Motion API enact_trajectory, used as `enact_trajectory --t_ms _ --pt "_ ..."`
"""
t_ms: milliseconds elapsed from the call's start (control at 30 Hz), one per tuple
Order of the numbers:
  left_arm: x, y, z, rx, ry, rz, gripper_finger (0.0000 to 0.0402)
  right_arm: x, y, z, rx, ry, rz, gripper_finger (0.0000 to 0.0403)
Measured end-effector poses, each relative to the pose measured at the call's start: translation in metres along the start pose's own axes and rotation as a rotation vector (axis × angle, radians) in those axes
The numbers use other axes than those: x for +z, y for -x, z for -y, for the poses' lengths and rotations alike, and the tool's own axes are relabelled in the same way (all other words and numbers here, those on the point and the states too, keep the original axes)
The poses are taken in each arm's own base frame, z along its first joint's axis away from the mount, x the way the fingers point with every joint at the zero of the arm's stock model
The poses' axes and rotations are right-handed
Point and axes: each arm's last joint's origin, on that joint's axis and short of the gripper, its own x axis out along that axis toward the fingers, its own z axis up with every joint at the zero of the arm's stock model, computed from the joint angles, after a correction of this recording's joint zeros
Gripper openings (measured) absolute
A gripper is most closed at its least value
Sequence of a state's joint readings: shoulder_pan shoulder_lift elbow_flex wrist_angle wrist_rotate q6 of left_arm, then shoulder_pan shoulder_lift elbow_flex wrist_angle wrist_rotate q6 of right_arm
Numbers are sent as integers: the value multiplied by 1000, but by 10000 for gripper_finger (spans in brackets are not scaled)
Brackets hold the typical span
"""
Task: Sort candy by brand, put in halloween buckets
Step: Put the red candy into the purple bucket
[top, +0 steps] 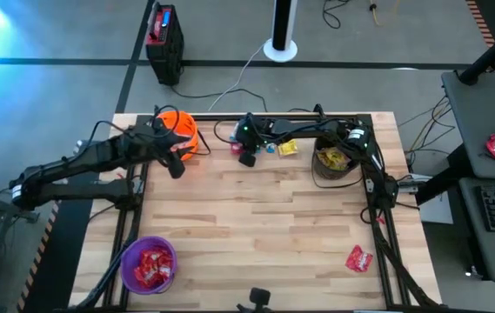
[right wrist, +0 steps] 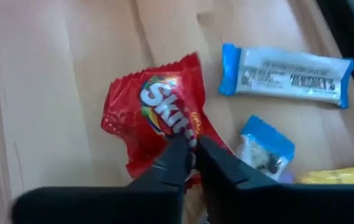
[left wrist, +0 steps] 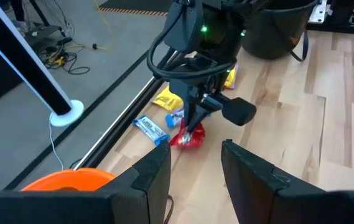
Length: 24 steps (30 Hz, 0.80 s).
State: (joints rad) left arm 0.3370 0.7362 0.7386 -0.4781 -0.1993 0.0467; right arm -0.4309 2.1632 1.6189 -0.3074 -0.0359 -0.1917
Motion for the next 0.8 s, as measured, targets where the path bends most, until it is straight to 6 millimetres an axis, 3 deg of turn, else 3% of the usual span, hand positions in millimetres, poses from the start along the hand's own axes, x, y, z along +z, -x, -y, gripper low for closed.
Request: enact_trajectory --t_ms 167,300,500,800 --pt "-2 -3 1 0 3 -6 127 0 2 -1 5 13 -8 10" --pt "-5 -5 1 -1 3 -12 127 7 12 -14 34 46 11 9" --pt "-10 -8 3 -12 3 -26 127 20 36 -47 70 122 61 8" --pt "-13 -18 19 -276 -15 -43 127 35 79 -113 -54 306 150 8"
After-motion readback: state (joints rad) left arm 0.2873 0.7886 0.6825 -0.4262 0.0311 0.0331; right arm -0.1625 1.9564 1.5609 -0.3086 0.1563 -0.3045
